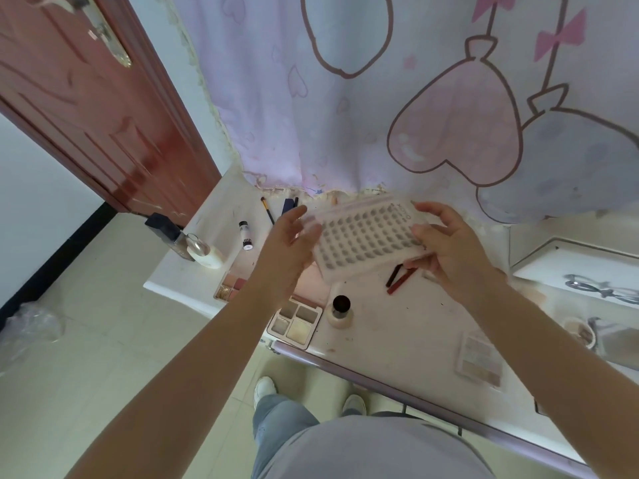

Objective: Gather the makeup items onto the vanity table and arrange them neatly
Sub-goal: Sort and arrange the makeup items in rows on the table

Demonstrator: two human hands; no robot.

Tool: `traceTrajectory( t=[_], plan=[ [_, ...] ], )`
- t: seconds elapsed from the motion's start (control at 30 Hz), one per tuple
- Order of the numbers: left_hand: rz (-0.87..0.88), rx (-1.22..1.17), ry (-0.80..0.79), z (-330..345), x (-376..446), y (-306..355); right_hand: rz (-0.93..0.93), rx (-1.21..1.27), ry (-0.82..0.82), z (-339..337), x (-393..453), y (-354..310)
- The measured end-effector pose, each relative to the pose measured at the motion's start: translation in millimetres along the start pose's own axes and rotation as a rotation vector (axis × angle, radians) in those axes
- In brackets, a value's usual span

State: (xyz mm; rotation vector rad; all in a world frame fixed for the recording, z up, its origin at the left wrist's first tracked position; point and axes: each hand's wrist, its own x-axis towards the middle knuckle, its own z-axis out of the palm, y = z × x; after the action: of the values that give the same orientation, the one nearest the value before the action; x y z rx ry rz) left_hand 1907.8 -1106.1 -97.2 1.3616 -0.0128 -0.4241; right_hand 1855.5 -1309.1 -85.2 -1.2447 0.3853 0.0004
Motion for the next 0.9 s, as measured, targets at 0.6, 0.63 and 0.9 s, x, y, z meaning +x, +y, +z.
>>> traceTrajectory(
  t=[0.6, 0.63, 0.9],
  plan=[
    [0.107, 0.202, -0.306, 5.8, -13.5, -0.8, 0.007, -1.088, -0.707, 8.5, -10.7, -6.8],
    [0.101, 0.217, -0.344, 7.3, -15.9, -1.5, 0.019, -1.033, -0.714, 10.8, -10.7, -4.4],
    [-0.013, 0.141, -0.375, 10.6, -29.3, 3.2, 0.015, -0.666, -0.748, 9.4, -12.3, 12.2]
  ],
)
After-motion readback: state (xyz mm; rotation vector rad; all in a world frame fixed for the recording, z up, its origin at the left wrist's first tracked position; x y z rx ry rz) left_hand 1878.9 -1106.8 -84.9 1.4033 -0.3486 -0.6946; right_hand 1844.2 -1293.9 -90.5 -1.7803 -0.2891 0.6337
